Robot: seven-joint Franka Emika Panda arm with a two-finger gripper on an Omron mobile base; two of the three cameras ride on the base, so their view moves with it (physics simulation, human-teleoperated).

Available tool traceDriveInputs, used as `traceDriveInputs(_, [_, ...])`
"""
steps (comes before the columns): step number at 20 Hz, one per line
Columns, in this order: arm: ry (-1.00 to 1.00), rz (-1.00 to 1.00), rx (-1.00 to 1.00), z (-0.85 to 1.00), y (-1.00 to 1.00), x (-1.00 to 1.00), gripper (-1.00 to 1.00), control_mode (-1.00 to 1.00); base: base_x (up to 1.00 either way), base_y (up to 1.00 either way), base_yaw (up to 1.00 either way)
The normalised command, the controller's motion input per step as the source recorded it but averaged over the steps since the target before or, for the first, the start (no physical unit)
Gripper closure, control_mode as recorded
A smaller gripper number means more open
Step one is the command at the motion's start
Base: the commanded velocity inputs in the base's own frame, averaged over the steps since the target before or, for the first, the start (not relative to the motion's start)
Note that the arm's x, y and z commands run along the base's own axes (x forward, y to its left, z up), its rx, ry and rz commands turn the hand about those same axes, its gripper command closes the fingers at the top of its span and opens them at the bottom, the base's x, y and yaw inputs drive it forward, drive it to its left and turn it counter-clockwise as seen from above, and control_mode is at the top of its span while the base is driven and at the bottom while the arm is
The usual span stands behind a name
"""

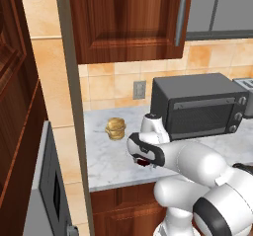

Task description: Pick the mug from the counter and place it inside the microwave. Then close the microwave.

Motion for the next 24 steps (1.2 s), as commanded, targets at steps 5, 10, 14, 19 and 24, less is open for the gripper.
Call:
traceDriveInputs(5, [0.0, 0.0, 0.0, 0.0, 0.0, 0.0, 1.0, -1.0, 0.0, 0.0, 0.0])
traceDriveInputs(10, [0.0, 0.0, 0.0, 0.0, 0.0, 0.0, 1.0, -1.0, 0.0, 0.0, 0.0])
traceDriveInputs(14, [0.0, 0.0, 0.0, 0.0, 0.0, 0.01, 1.0, -1.0, 0.0, 0.0, 0.0])
traceDriveInputs(19, [0.0, 0.0, 0.0, 0.0, 0.0, 0.01, 1.0, -1.0, 0.0, 0.0, 0.0])
traceDriveInputs(24, [-0.01, 0.04, -0.03, 0.19, 0.0, -0.15, 1.0, -1.0, 0.0, 0.0, 0.0])
